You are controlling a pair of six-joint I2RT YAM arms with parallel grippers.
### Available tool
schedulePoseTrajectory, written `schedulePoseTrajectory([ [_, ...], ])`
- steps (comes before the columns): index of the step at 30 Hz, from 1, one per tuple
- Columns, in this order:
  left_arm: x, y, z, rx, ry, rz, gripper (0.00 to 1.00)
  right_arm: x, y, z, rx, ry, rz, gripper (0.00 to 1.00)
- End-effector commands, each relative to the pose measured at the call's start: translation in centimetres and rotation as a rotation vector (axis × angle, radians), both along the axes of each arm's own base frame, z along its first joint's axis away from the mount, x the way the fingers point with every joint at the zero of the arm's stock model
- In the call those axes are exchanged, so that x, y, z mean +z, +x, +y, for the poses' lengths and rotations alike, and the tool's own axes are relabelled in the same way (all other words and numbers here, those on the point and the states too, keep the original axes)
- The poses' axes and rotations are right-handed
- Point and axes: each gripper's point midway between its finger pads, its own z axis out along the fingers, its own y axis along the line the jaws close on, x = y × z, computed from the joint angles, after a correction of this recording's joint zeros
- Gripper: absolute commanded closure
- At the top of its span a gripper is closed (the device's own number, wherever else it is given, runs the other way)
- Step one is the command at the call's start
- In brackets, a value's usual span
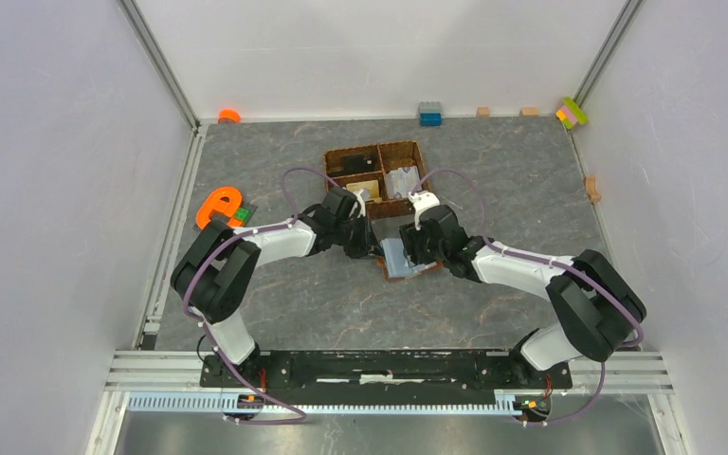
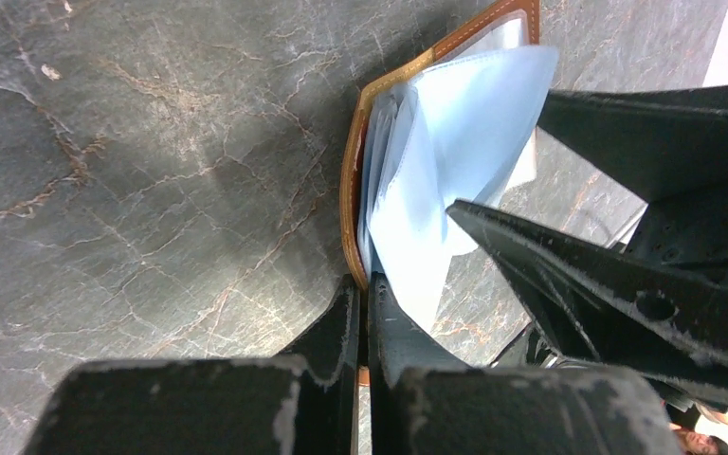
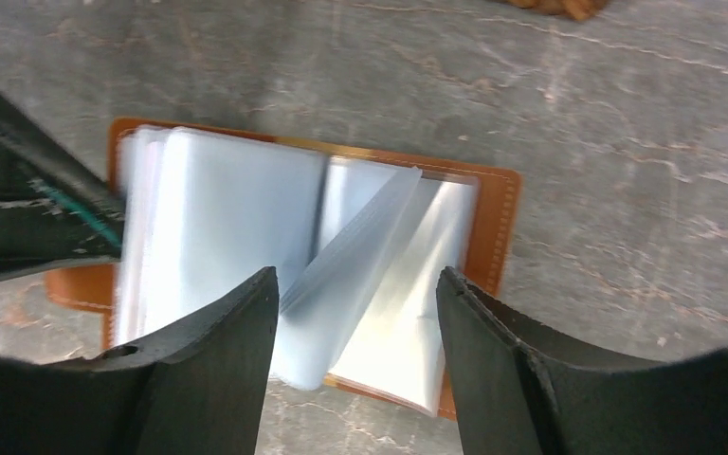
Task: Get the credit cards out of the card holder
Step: Pick up the card holder from the center of the board.
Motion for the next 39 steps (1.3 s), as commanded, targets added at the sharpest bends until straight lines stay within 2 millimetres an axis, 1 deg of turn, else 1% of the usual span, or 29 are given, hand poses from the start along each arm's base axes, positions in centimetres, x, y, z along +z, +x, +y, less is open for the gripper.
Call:
schedulePoseTrajectory([
  [1,2.4,0.3,-0.6,-0.043,-0.043,-0.067,0.97,1.8,1.6,-2.1,-0.105,-0.063,-0.089,0.33],
  [5,2.4,0.3,-0.6,-0.044,-0.040,-0.068,0.97,2.2,1.6,-3.4,-0.156,-0.092,-0.107,0.31],
  [8,2.4,0.3,-0.6,-0.044,-0.040,-0.067,0.97,3.5,1.6,-3.9,-0.179,-0.068,-0.149,0.31],
  [10,2.4,0.3,-0.6,-0.045,-0.039,-0.067,0.97,4.8,1.6,-3.8,-0.174,-0.016,-0.201,0.31],
  [11,2.4,0.3,-0.6,-0.047,-0.039,-0.067,0.97,5.7,1.5,-3.4,-0.148,0.021,-0.230,0.31],
  [12,2.4,0.3,-0.6,-0.047,-0.040,-0.066,0.97,6.1,1.1,-3.0,-0.109,0.050,-0.249,0.30],
  [14,2.4,0.2,-0.6,-0.048,-0.041,-0.066,0.97,7.4,0.3,-1.7,-0.021,0.135,-0.301,0.30],
  [17,2.4,0.2,-0.6,-0.049,-0.044,-0.064,0.97,7.8,-1.0,0.6,0.118,0.215,-0.299,0.30],
  [19,2.5,0.2,-0.6,-0.049,-0.044,-0.066,0.97,7.3,-1.3,1.8,0.176,0.224,-0.255,0.30],
  [21,2.4,0.2,-0.6,-0.049,-0.043,-0.062,0.97,6.4,-1.5,2.6,0.208,0.213,-0.204,0.29],
  [22,2.4,0.2,-0.6,-0.049,-0.043,-0.063,0.97,5.7,-1.6,2.9,0.223,0.208,-0.177,0.29],
  [26,2.3,0.2,-0.7,-0.052,-0.045,-0.060,0.97,4.5,-1.9,3.8,0.262,0.202,-0.125,0.30],
  [35,2.3,0.1,-0.8,-0.056,-0.048,-0.052,0.98,2.5,-2.2,4.6,0.299,0.138,-0.050,0.32],
  [39,2.3,0.1,-0.8,-0.056,-0.048,-0.054,0.98,1.2,-1.6,3.8,0.257,0.051,-0.013,0.35],
])
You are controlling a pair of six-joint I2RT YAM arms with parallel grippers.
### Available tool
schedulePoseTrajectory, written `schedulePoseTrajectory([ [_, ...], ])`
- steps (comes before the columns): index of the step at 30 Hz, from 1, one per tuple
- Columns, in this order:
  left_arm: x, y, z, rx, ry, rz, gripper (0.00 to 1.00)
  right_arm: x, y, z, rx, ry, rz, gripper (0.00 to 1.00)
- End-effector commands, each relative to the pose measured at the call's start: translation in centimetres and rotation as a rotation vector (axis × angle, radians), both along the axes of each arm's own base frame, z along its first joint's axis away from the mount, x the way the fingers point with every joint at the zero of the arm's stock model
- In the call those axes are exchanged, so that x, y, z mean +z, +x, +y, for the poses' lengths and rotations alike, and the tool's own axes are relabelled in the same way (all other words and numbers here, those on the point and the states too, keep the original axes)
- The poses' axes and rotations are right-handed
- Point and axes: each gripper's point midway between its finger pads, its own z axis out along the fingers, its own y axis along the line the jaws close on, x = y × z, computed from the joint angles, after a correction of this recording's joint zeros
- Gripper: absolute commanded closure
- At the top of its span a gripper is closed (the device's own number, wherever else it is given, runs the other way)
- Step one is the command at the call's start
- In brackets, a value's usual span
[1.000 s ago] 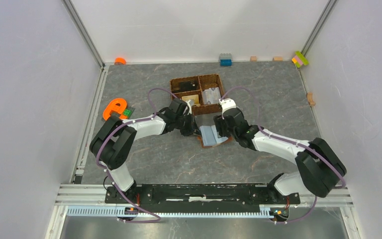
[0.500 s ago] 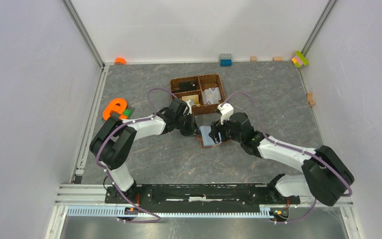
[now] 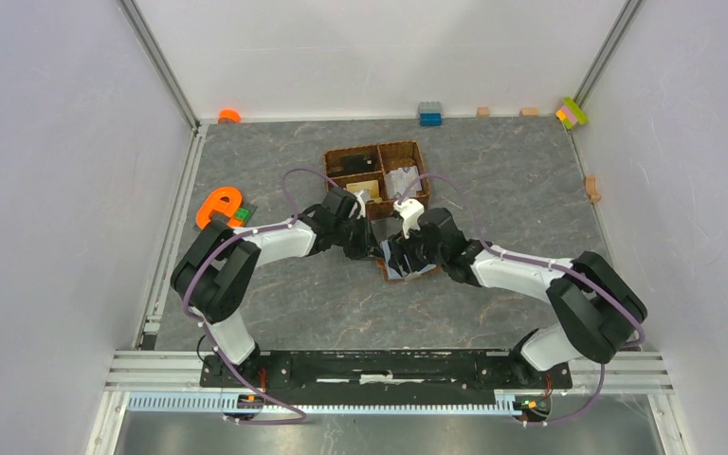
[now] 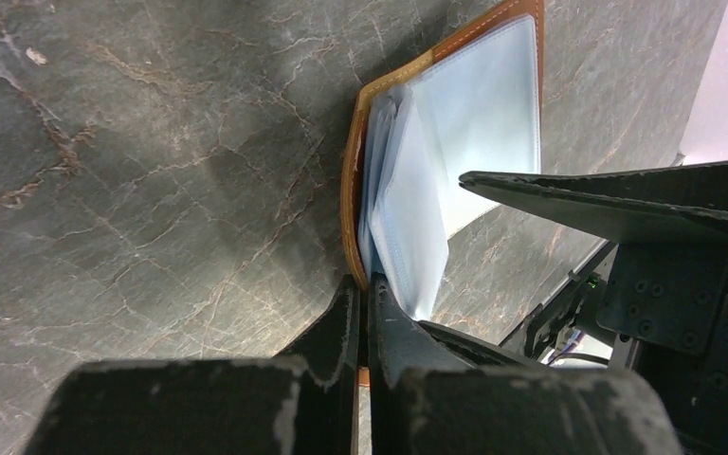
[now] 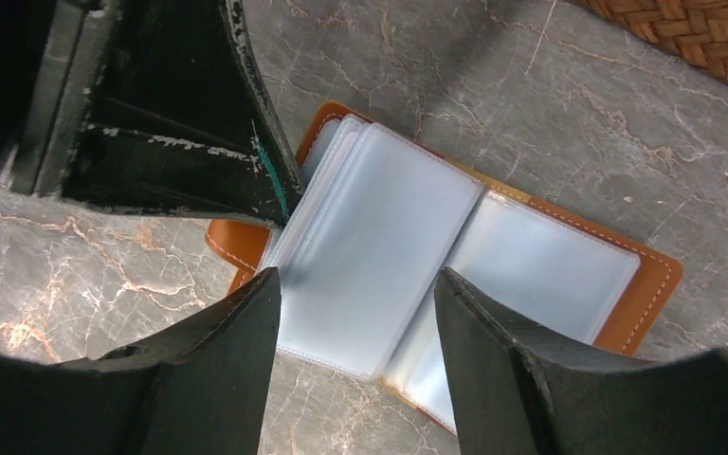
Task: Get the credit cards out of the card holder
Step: Pick up the card holder from the center of the board.
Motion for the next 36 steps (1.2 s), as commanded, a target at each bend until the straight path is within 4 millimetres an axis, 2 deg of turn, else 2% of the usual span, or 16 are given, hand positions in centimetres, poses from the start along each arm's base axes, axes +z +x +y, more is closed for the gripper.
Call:
schedulePoseTrajectory([
  [1,2.4,0.5,-0.8,-0.047,-0.048,-0.069,0.98,-0.3,1.1,-0.3,-0.025,-0.087,0.002,0.36],
  [5,2.4,0.5,-0.8,-0.046,-0.046,-0.068,0.98,-0.9,1.9,-1.6,-0.097,-0.158,0.006,0.41],
  [8,2.4,0.5,-0.8,-0.045,-0.047,-0.068,0.98,-0.5,2.3,-2.2,-0.137,-0.165,-0.017,0.42],
  [11,2.4,0.5,-0.7,-0.044,-0.045,-0.069,0.98,0.1,2.7,-3.0,-0.184,-0.174,-0.046,0.51],
  [14,2.4,0.5,-0.7,-0.043,-0.044,-0.068,0.98,0.5,3.1,-3.9,-0.231,-0.189,-0.070,0.54],
  [23,2.3,0.5,-0.7,-0.044,-0.043,-0.065,0.98,0.8,3.1,-4.0,-0.245,-0.180,-0.078,0.58],
  [29,2.4,0.5,-0.8,-0.045,-0.047,-0.065,0.98,0.8,3.2,-4.4,-0.263,-0.194,-0.082,0.36],
  [36,2.3,0.5,-0.7,-0.047,-0.046,-0.063,0.98,1.1,3.4,-5.3,-0.303,-0.221,-0.089,0.25],
])
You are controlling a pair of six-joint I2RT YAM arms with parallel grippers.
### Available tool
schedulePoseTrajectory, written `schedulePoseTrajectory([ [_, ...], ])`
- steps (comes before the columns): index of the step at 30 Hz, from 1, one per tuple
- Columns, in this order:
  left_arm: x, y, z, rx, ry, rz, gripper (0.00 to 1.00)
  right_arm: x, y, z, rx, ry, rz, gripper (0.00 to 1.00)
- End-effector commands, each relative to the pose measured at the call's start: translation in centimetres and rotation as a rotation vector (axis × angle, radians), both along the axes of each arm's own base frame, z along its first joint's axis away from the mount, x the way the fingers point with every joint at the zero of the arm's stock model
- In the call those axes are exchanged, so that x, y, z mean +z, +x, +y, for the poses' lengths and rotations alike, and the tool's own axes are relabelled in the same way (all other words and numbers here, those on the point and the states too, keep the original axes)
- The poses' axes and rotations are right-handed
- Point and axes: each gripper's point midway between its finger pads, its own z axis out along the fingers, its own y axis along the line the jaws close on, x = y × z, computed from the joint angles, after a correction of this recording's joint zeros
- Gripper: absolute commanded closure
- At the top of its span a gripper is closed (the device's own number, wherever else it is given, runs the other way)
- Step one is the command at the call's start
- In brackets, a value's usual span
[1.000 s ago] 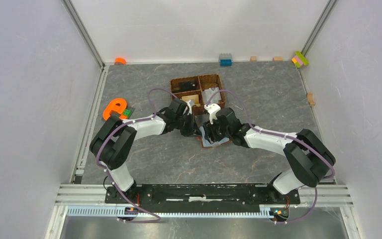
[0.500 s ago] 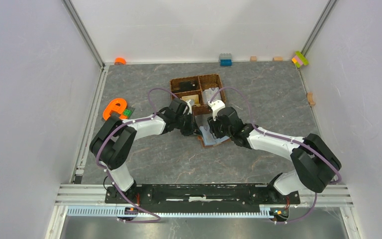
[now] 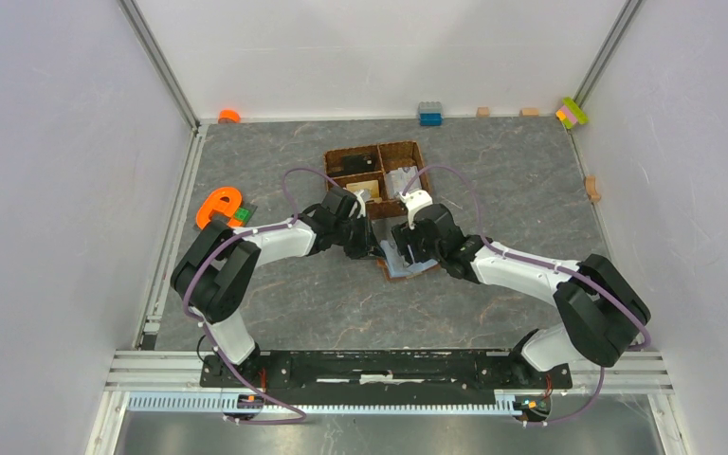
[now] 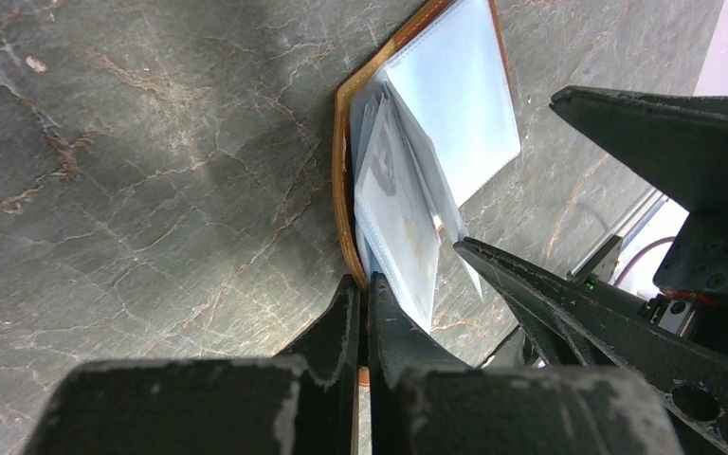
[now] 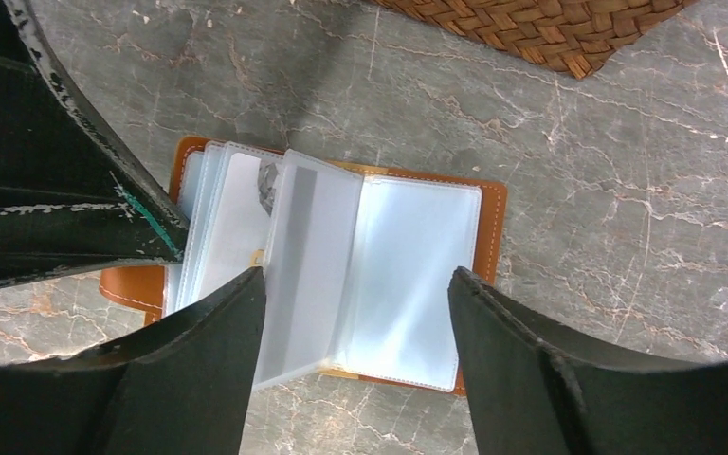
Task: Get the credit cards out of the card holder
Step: Pick up the card holder from the center of the board.
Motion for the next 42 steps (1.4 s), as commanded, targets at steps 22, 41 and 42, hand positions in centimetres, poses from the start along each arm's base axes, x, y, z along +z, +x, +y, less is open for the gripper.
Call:
schedulePoseTrajectory([
  [22,2.3,0.4,-0.6,-0.045,-0.042,-0.066,0.98,-0.1,-0.8,1.1,0.084,0.041,0.020,0.66],
  [41,2.7,2.0,2.7,0.085,0.037,-0.128,0.91,0.7,-1.2,1.2,0.078,0.217,0.068,1.00],
  [42,3.0,2.1,3.1,0.106,0.033,-0.138,0.88,0.9,-1.4,1.4,0.087,0.256,0.075,1.00],
])
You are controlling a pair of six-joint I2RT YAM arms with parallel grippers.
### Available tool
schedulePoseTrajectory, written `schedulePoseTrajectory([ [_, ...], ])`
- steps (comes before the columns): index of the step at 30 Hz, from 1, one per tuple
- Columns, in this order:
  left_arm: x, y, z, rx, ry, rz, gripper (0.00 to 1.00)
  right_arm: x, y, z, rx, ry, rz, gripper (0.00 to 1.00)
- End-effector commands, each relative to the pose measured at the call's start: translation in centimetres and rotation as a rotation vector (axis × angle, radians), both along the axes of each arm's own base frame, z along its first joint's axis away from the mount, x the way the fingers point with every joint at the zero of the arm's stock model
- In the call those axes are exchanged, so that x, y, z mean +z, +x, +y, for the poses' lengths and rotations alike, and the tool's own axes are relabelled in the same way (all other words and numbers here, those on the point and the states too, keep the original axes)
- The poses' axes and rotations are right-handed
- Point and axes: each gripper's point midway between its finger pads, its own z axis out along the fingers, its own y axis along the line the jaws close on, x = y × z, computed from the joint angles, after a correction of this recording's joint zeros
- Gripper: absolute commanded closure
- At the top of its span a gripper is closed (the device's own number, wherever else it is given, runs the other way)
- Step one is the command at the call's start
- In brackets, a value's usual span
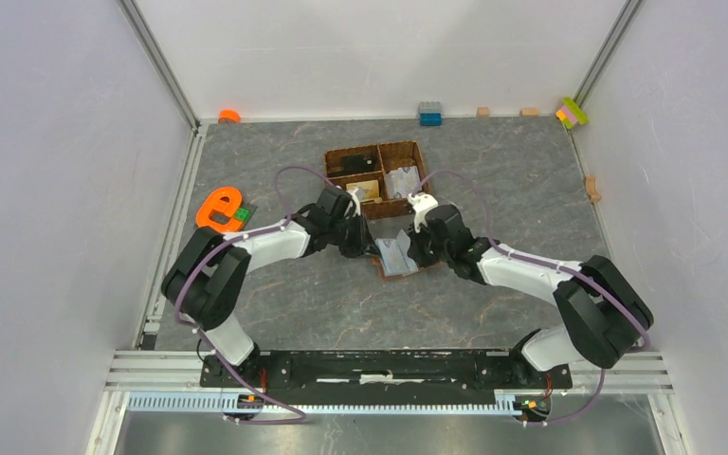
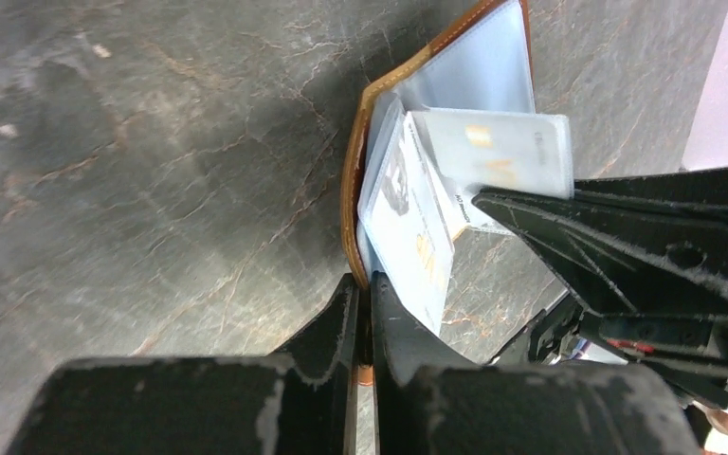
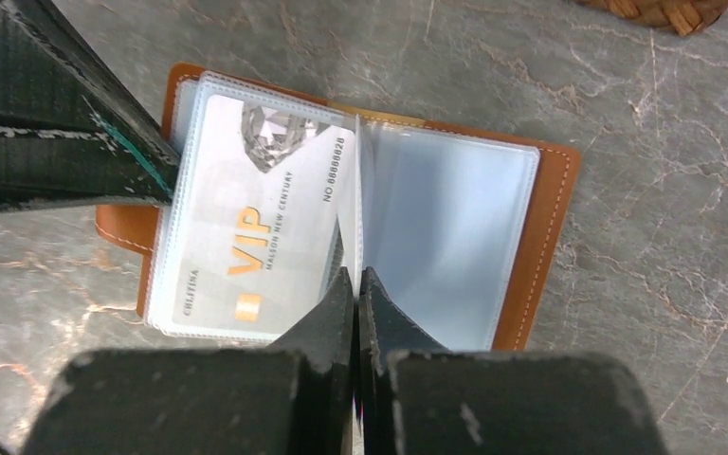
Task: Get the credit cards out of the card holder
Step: Pick up the card holder from the center of the board.
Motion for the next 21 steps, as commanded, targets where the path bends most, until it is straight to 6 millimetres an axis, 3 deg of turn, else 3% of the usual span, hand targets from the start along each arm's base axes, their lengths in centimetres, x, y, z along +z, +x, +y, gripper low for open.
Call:
schedulePoseTrajectory([
  [1,3.0,1.9,2.5,0.092,-0.001,-0.133,0.85,2.8,0.1,1.0,0.023,0.206,-0.023,1.00],
  [2,3.5,2.0,2.8,0.105,-0.018,-0.151,0.81,3.0,0.0,1.1,0.026,0.245,-0.016,1.00],
  [5,4.9,1.9,2.9,0.121,-0.091,-0.205,0.56,4.1,-0.4,1.2,0.040,0.370,-0.010,1.00],
  [7,5.6,1.7,2.7,0.119,-0.136,-0.226,0.49,4.6,-0.7,1.1,0.041,0.421,-0.008,1.00],
  [12,6.6,1.1,1.7,0.070,-0.229,-0.246,0.38,6.0,-1.1,0.9,0.043,0.509,-0.026,1.00],
  [21,7.4,0.6,0.7,0.014,-0.311,-0.272,0.30,9.3,-2.6,1.0,0.068,0.673,-0.062,1.00],
])
